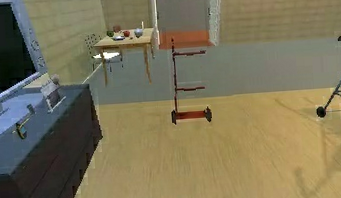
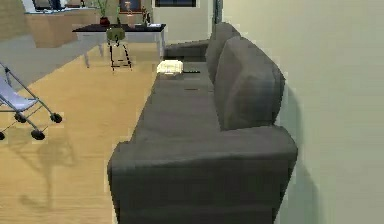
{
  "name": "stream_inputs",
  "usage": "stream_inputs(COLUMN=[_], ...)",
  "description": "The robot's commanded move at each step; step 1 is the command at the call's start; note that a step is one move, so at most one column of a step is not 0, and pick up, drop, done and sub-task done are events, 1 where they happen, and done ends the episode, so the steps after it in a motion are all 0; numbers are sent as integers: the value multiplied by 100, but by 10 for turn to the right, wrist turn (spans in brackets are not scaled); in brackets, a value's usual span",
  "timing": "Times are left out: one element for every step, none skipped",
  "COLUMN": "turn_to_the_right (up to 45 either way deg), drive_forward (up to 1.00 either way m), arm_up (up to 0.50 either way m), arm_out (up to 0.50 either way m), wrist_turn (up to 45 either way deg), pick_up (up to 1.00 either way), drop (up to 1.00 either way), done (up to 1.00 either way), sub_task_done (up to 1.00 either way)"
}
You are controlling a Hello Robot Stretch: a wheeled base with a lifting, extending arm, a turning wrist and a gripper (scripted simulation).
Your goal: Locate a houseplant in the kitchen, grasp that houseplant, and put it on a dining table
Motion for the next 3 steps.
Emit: stream_inputs(turn_to_the_right=[0, 0, 390], drive_forward=[5, 55, 0], arm_up=[0, 0, 0], arm_out=[0, 0, 0], wrist_turn=[0, 0, 0], pick_up=[0, 0, 0], drop=[0, 0, 0], done=[0, 0, 0], sub_task_done=[0, 0, 0])
